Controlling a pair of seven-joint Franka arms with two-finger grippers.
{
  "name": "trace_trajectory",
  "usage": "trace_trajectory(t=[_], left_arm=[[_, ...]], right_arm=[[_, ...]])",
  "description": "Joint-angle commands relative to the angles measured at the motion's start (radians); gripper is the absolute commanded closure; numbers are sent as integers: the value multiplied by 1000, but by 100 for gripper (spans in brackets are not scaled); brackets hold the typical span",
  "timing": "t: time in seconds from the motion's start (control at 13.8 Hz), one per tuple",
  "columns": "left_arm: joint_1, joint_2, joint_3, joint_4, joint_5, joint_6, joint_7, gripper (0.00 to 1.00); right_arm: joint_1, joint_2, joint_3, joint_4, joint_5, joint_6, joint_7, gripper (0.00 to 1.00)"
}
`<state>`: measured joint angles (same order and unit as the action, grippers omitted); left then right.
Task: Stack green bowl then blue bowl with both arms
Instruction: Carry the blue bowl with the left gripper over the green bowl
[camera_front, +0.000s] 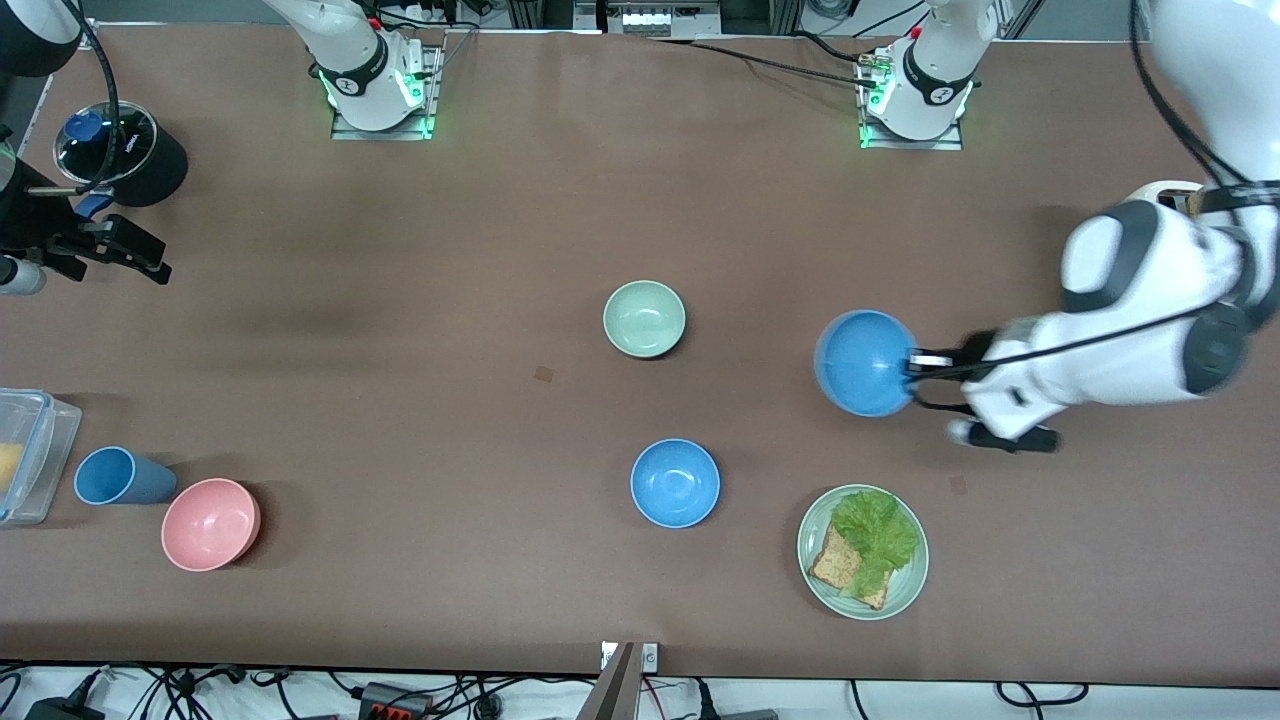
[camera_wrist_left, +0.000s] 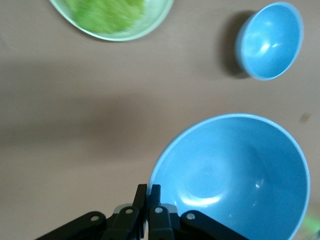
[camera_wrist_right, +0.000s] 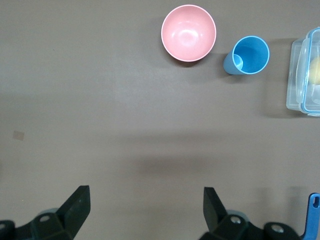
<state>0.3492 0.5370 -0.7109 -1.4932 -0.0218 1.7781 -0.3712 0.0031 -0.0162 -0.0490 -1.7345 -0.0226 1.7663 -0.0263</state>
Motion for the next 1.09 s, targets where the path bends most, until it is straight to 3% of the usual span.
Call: trace_trajectory(t=[0.0,0.29,0.44,0.58,0.73,1.02], left_arm=[[-122,-3,-4,-31,-1,108,-287,100],[-262,-9,1,-163,16,360,-622,100],[-334,-17,1,-238,101,458,-777,100],[-361,-17,-4,-304,207,515,-885,100],[-365,-20,-5,-370,238,578,-905,100],[-427,-20,-2,-404,293,595,-1009,100]], right_arm=[[6,-13,1,3,-11,-24,2,0],[3,-21,-6,4,0,-59,3,0],[6,-19,-3,13,3,-74,5,0],[5,-19,-3,15,3,-79,-6,0],[6,-18,-5,15,3,-79,-7,0],[5,-14,0,15,4,-74,3,0]])
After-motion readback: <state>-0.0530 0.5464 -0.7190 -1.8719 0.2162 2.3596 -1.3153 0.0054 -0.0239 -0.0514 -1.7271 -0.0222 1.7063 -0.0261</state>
